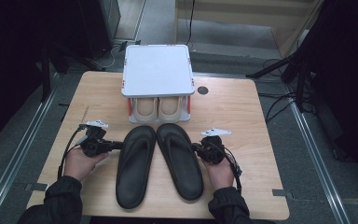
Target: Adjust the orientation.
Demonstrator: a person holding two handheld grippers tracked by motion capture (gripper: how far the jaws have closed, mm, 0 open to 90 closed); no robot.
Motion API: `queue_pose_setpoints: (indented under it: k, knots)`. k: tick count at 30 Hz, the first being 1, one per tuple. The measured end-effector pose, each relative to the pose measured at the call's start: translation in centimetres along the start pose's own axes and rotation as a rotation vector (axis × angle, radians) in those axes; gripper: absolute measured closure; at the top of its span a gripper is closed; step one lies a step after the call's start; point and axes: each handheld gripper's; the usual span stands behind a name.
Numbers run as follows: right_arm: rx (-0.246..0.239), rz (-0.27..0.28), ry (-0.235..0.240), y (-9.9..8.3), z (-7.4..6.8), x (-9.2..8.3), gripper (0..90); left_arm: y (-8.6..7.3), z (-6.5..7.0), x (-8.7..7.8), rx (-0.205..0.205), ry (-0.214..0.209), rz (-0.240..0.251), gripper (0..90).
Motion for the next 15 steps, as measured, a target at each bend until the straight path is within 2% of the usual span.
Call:
queue_pose_setpoints:
  k: [2, 5, 9, 11, 13, 15]
  knots:
    - [0.003, -0.003, 0.007, 0.04, 0.13, 0.04, 90.0, -0.12, -0.09, -0.02, -0.009, -0.002, 0.001, 89.3]
    - [0.006, -0.005, 0.011, 0.09, 0.2, 0.06, 90.0, -0.22, -0.22, -0.12, -0.006, 0.021, -0.015, 88.8]
    - [0.006, -0.02, 0.011, 0.25, 0.19, 0.03, 90.0, -0.36, -0.53, -0.25, -0.026, 0.016, -0.016, 88.8]
    - [0.003, -0.02, 0.012, 0.26, 0.2, 0.07, 90.0, -0.42, -0.34, 0.09, -0.016, 0.016, -0.034, 88.8]
    - [0.006, -0.021, 0.015, 0.26, 0.22, 0.06, 90.0, -0.4, 0.03, 0.24, 0.0, 0.036, -0.037, 89.0]
    - [0.005, -0.021, 0.014, 0.26, 0.24, 0.07, 89.9, -0.41, 0.02, 0.23, -0.002, 0.035, -0.038, 89.0]
Point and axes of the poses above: each handheld gripper's, and its own axes: x roughly forward along the jaws, y roughly out of its top, z roughly to its right, and after that the axes turned 2 degrees about -x, right-handed
